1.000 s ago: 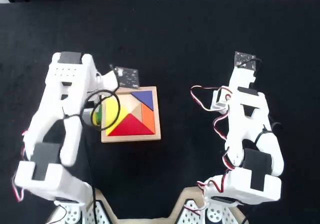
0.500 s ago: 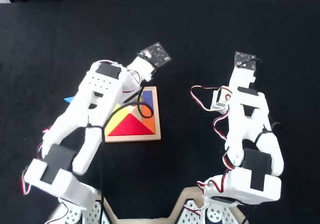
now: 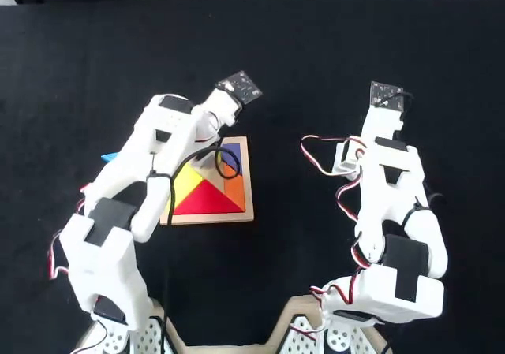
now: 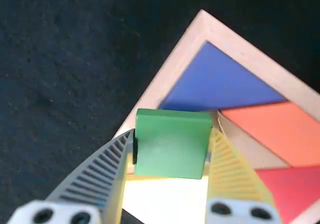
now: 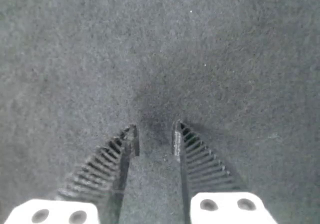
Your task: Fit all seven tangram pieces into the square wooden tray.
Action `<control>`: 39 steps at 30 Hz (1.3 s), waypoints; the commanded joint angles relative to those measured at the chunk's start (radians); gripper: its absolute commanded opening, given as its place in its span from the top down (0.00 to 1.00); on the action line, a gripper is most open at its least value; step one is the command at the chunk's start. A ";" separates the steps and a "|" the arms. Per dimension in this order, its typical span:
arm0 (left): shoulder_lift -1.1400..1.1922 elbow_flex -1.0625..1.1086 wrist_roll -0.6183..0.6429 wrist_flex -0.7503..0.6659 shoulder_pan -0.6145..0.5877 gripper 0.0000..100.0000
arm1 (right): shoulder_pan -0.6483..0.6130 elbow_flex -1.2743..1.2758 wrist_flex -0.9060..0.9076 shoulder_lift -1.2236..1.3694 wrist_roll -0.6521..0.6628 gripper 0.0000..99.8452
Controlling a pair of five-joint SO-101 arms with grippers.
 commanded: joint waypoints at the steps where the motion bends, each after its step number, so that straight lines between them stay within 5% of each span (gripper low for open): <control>1: -0.006 -0.061 0.020 0.009 -0.015 0.97 | 0.002 -0.050 0.002 0.002 -0.006 0.88; 14: -0.005 -0.099 0.084 0.157 -0.010 0.97 | 0.002 -0.048 0.000 0.002 -0.006 0.88; 22: -0.002 -0.090 0.089 0.157 -0.004 0.73 | 0.002 -0.048 0.002 0.002 -0.005 0.88; 34: -0.008 -0.097 0.091 0.158 0.016 0.73 | 0.002 -0.048 0.002 0.002 0.000 0.88; 39: -0.012 -0.183 0.087 0.135 -0.085 0.73 | 0.002 -0.048 0.002 0.002 0.000 0.88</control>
